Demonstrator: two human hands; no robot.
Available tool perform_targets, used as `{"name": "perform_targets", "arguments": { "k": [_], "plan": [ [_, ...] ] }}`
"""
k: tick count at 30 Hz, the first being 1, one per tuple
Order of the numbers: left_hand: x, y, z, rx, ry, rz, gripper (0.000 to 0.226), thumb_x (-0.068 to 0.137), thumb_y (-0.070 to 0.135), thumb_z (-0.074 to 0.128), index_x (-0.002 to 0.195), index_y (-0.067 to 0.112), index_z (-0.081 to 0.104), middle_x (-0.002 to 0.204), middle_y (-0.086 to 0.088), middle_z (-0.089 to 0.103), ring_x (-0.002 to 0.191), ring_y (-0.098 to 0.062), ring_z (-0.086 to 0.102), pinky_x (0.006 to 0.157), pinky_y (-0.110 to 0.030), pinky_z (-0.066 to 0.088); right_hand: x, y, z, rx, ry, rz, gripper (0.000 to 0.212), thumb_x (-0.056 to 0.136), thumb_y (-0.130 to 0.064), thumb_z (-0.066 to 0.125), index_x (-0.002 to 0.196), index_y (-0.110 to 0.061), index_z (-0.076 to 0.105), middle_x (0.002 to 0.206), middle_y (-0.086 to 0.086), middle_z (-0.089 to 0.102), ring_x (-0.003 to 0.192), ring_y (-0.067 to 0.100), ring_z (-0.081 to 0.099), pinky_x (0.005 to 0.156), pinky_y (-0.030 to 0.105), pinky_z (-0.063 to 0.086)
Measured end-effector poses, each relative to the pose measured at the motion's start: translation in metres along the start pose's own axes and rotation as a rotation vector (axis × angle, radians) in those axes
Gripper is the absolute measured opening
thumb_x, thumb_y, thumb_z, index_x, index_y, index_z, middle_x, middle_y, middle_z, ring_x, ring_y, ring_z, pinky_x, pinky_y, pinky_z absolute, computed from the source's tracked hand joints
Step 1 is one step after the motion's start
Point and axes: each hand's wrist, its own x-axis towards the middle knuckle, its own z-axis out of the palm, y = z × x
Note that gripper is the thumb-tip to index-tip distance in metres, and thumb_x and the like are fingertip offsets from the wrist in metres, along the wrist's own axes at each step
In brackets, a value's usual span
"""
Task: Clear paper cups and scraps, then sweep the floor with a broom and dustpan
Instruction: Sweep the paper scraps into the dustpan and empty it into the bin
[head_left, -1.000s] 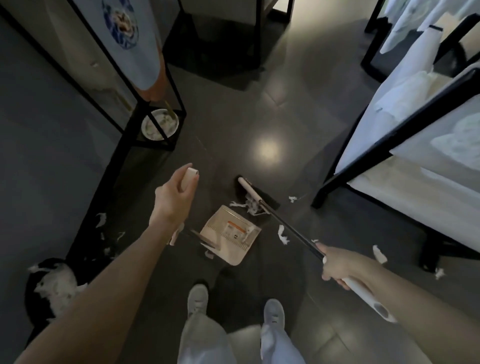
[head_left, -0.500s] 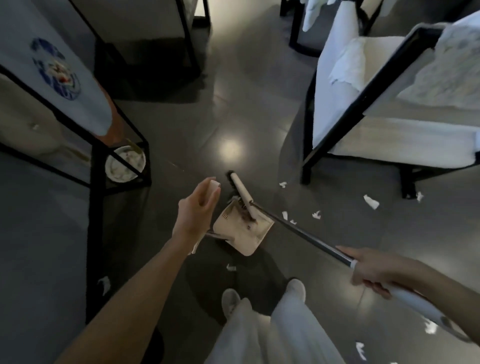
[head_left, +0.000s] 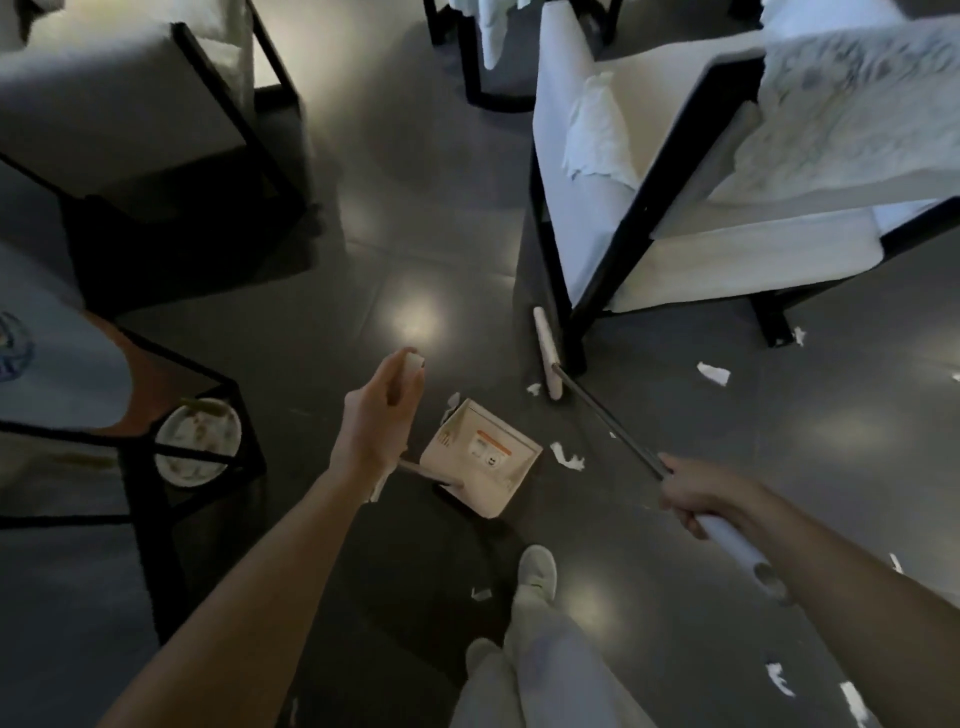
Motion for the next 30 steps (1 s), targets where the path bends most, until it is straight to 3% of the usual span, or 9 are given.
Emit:
{"name": "perform_targets", "arguments": {
  "k": [3,7,10,14,18,22,26,30],
  "plan": [
    [0.030,0.006,-0.004,0.011,-0.025,0.004,0.034,0.084,0.062,0.044,0.111,0.043,0.052,0.074,0.002,0.058,0.051,-0.005,0.053,0.045,-0.021,0.048,0.010,-0.006,0.009,0.122,-0.050,0.054,0.041,0.089,0.004,0.040,0.123,-0.019,0.040,0.044,0.009,0.042,0.032,0.016,0.037,0.037,0.019,0.033],
    [0.049,0.005,-0.009,0.065,-0.080,0.060,0.040,0.087,0.056,0.043,0.120,0.035,0.051,0.072,0.000,0.058,0.049,-0.006,0.053,0.045,-0.021,0.047,0.004,-0.019,0.023,0.019,-0.022,0.022,0.067,0.086,0.005,0.040,0.146,-0.023,0.029,0.057,0.016,0.049,0.030,0.017,0.043,0.034,0.019,0.036],
    [0.060,0.002,-0.017,0.021,-0.112,0.054,0.047,0.086,0.055,0.044,0.123,0.028,0.053,0.070,-0.003,0.057,0.050,-0.007,0.051,0.046,-0.022,0.046,-0.018,-0.033,0.045,-0.041,-0.036,0.016,0.069,0.087,0.001,0.039,0.149,-0.023,0.023,0.068,0.016,0.054,0.034,0.016,0.046,0.037,0.022,0.039],
    [0.077,0.000,-0.032,-0.035,-0.170,0.086,0.021,0.094,0.045,0.048,0.110,0.035,0.057,0.069,-0.002,0.055,0.049,-0.007,0.049,0.047,-0.026,0.048,-0.061,-0.043,0.084,-0.121,-0.034,0.055,0.073,0.084,-0.002,0.043,0.150,-0.027,0.025,0.074,0.011,0.060,0.039,0.011,0.048,0.037,0.020,0.038],
    [0.071,-0.017,-0.057,-0.003,-0.286,0.182,0.008,0.100,0.040,0.046,0.102,0.038,0.053,0.067,0.001,0.052,0.045,-0.003,0.044,0.044,-0.019,0.043,-0.101,-0.048,0.121,0.135,-0.035,0.123,0.080,0.085,0.000,0.046,0.149,-0.040,0.021,0.056,0.008,0.046,0.037,0.012,0.039,0.035,0.021,0.036],
    [0.056,-0.040,-0.096,0.034,-0.287,0.245,0.008,0.101,0.039,0.043,0.104,0.046,0.046,0.076,0.001,0.054,0.051,-0.002,0.049,0.048,-0.017,0.044,-0.124,-0.066,0.157,0.393,0.021,0.172,0.074,0.090,0.000,0.048,0.146,-0.043,0.025,0.055,0.006,0.039,0.036,0.009,0.033,0.034,0.018,0.032],
    [0.044,-0.066,-0.141,0.097,-0.290,0.354,0.009,0.100,0.041,0.041,0.108,0.045,0.044,0.071,0.004,0.053,0.052,0.000,0.052,0.047,-0.016,0.044,-0.120,-0.096,0.177,0.399,0.096,0.143,0.066,0.088,0.001,0.048,0.142,-0.034,0.035,0.049,0.006,0.040,0.032,0.010,0.034,0.034,0.018,0.032],
    [0.038,-0.096,-0.186,0.093,-0.285,0.304,0.031,0.096,0.055,0.039,0.121,0.040,0.049,0.083,0.019,0.059,0.073,0.013,0.055,0.067,-0.010,0.046,-0.102,-0.132,0.184,0.276,0.130,0.089,0.039,0.088,-0.004,0.053,0.125,-0.013,0.046,0.050,0.008,0.040,0.033,0.014,0.035,0.035,0.017,0.032]
  ]
}}
